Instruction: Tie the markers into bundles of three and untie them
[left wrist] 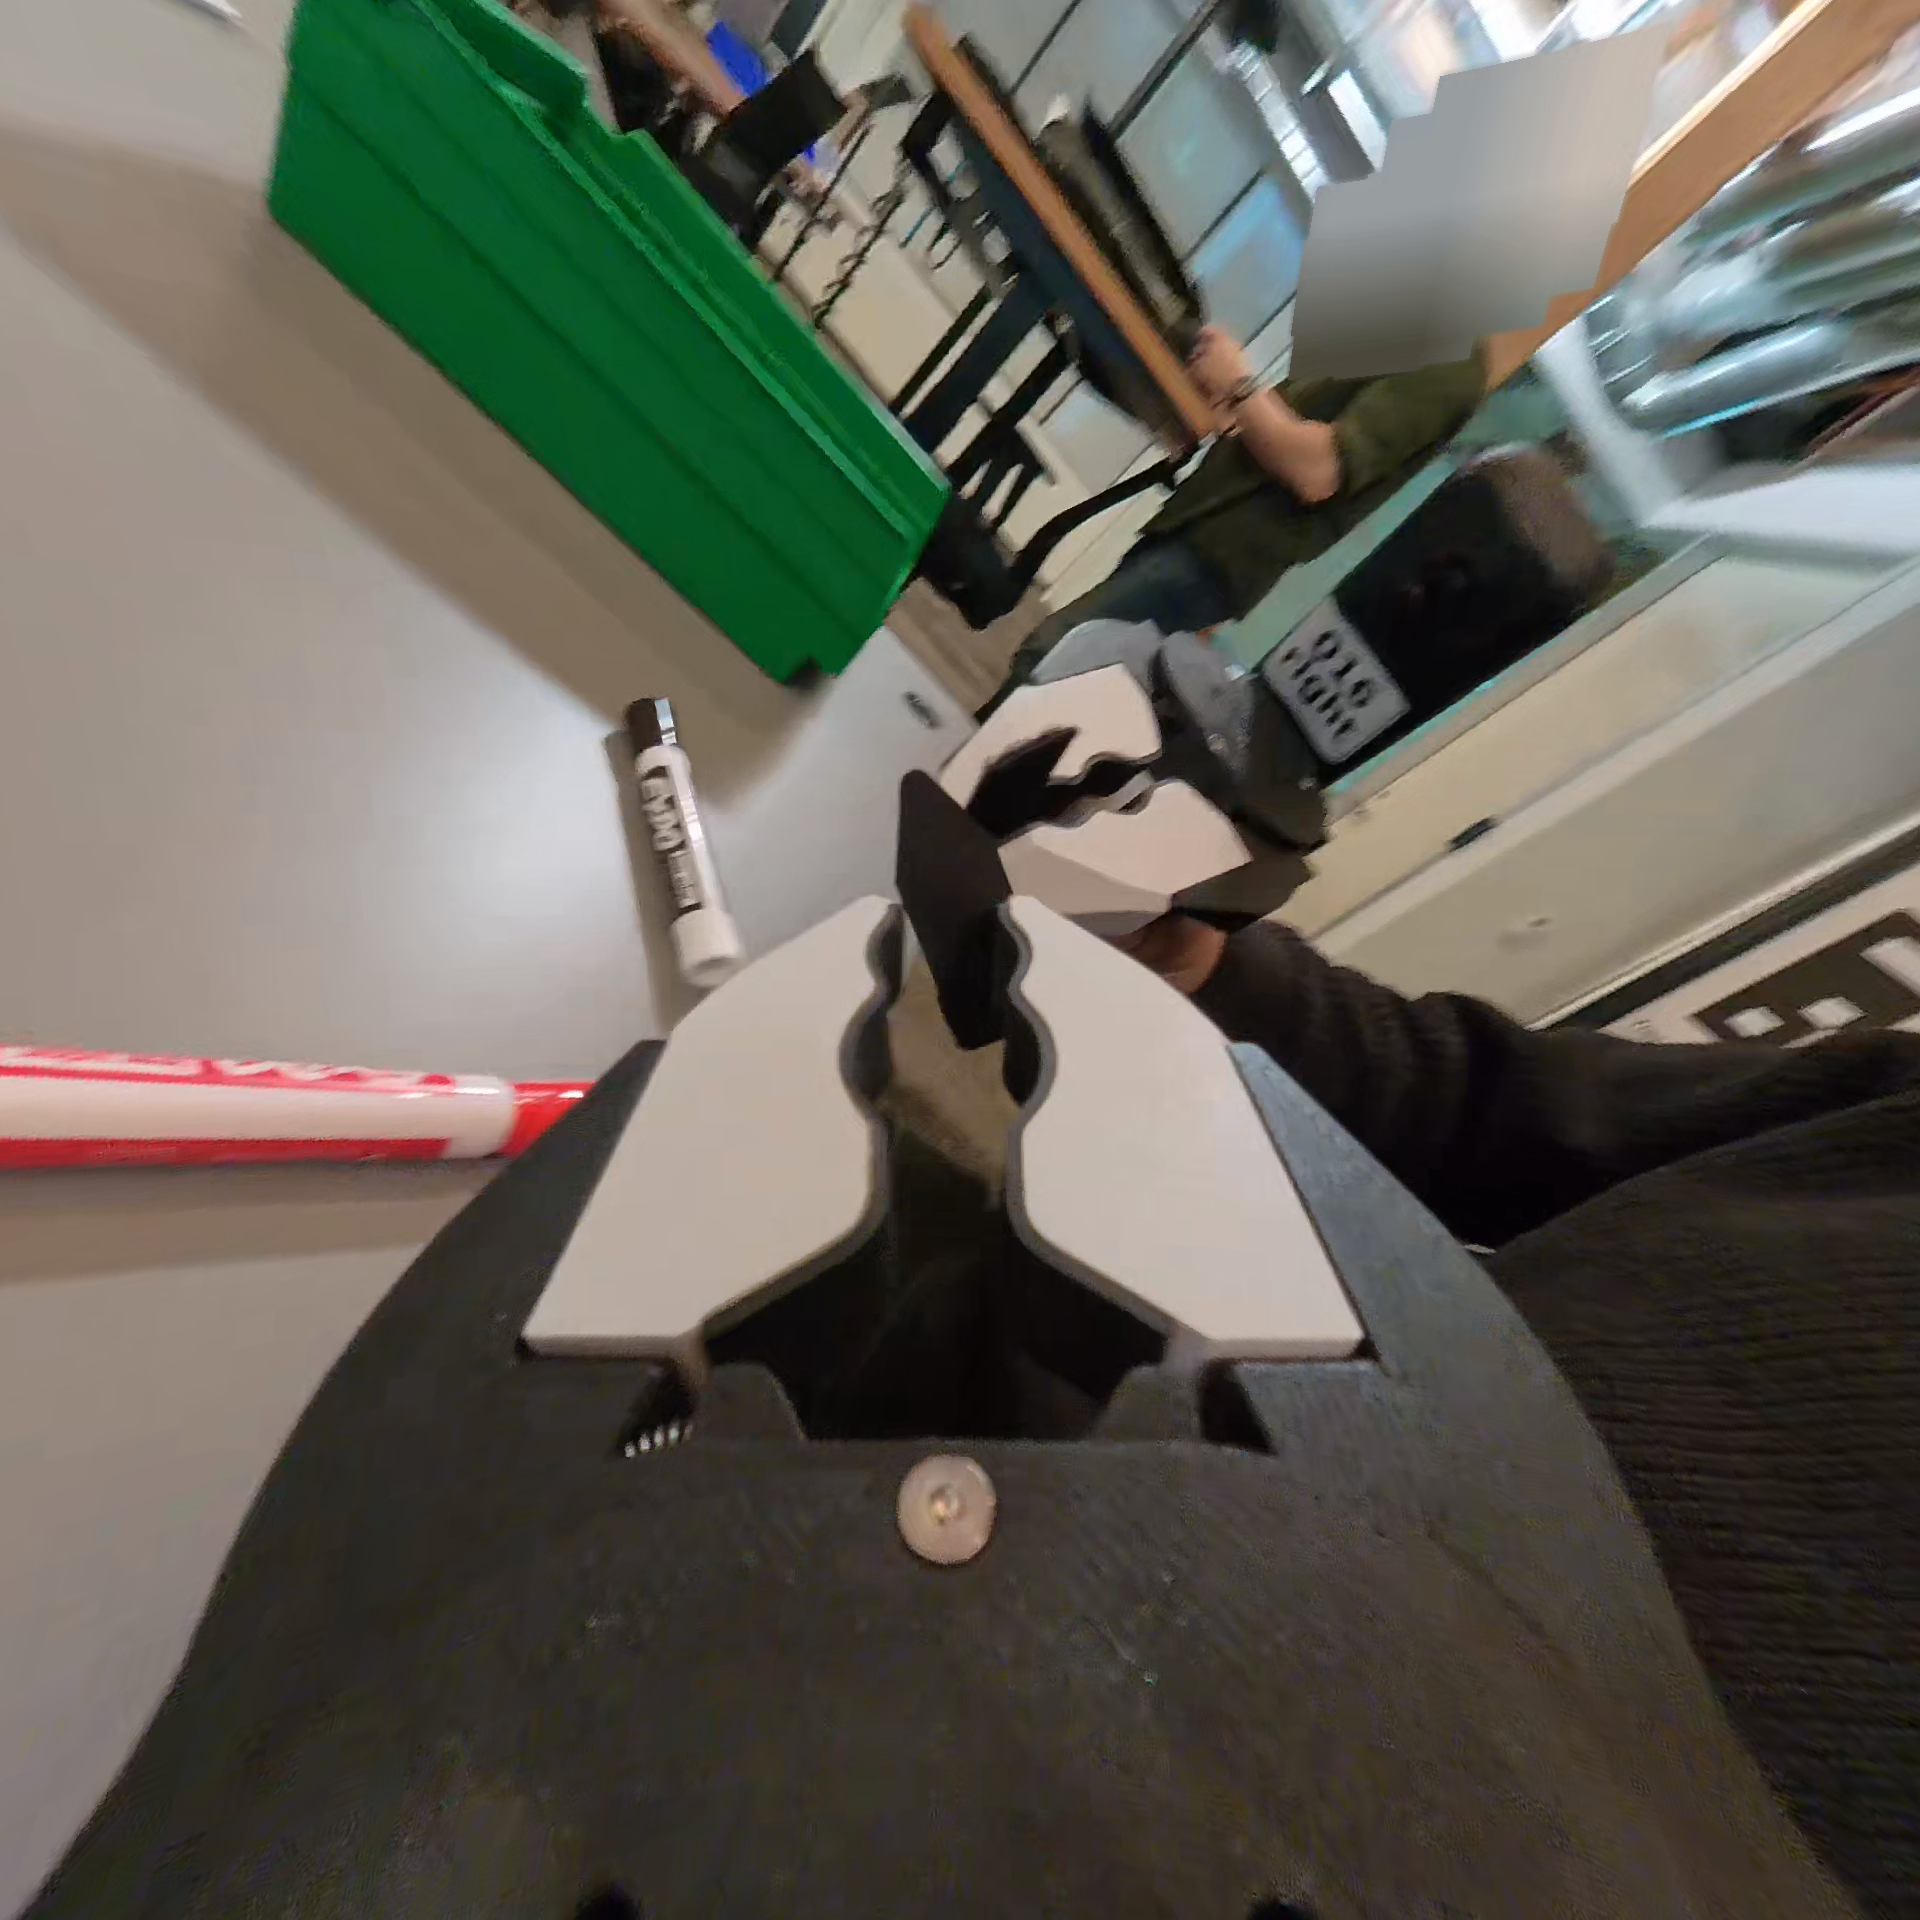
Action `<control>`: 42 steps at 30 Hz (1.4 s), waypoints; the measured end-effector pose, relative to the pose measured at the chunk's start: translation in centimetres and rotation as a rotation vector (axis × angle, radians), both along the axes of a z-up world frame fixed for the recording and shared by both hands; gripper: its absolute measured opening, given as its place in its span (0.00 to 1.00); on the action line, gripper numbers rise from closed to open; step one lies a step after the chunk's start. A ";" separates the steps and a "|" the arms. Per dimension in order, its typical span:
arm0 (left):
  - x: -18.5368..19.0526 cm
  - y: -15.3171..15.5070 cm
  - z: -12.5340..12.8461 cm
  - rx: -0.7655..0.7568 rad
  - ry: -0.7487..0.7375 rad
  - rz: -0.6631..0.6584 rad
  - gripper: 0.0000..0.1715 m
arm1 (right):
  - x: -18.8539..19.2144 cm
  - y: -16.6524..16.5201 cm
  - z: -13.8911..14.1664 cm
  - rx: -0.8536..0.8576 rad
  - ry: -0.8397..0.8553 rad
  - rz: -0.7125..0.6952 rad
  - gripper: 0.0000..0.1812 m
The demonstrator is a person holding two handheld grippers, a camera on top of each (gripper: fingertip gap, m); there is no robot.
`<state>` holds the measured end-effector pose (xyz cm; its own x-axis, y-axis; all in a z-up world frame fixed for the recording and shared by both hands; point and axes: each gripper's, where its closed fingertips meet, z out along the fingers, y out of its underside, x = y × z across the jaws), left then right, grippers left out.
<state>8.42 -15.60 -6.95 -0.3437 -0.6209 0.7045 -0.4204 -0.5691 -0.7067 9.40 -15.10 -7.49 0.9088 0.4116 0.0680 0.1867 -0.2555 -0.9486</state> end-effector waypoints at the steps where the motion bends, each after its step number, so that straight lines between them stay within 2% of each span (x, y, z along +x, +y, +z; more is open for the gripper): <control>1: -0.2 -0.2 0.5 -0.041 -0.024 -0.013 0.04 | -0.1 0.0 0.1 0.006 -0.015 -0.001 0.01; 4: -0.7 -0.3 1.8 -0.100 -0.092 -0.055 0.00 | 1.0 0.2 -0.4 -0.015 -0.025 -0.077 0.02; 7: -1.2 -0.6 1.3 -0.022 -0.093 -0.108 0.00 | 2.7 0.4 0.4 -0.020 0.176 -0.135 0.01; 10: -1.4 -0.6 0.7 0.107 -0.110 -0.125 0.00 | 4.3 0.8 -1.2 -0.100 0.297 -0.152 0.01; 13: -1.3 -0.7 -1.3 0.315 -0.075 -0.147 0.00 | 5.5 1.9 -1.1 -0.118 0.523 -0.176 0.01; 14: -1.1 -0.3 -2.0 0.384 -0.055 -0.121 0.00 | 6.0 2.3 -1.3 -0.129 0.545 -0.180 0.01; 16: -0.9 -0.1 -2.6 0.456 -0.049 -0.093 0.01 | 7.5 3.1 -2.7 -0.171 0.432 -0.208 0.01; 19: -0.6 0.5 -2.8 0.466 -0.026 -0.058 0.14 | 10.6 4.3 -3.2 -0.194 0.239 -0.260 0.02; 25: 0.6 2.9 -3.8 0.488 0.008 -0.006 0.16 | 17.4 4.8 -6.6 -0.361 -0.131 -0.410 0.02; 29: 1.6 4.6 -4.4 0.470 0.044 -0.004 0.17 | 19.2 4.7 -7.7 -0.430 -0.135 -0.440 0.03; 32: 2.0 6.5 -4.3 0.533 0.051 0.055 0.18 | 21.2 5.0 -8.2 -0.471 -0.199 -0.485 0.09; 35: 2.3 8.3 -4.2 0.585 0.056 0.136 0.20 | 21.7 5.2 -8.1 -0.465 -0.186 -0.497 0.22; 37: 2.1 9.0 -4.2 0.611 0.066 0.166 0.20 | 21.4 4.9 -7.4 -0.436 -0.159 -0.510 0.27; 42: 1.4 8.9 -4.2 0.655 0.076 0.202 0.20 | 18.8 3.5 -3.1 -0.236 -0.067 -0.505 0.28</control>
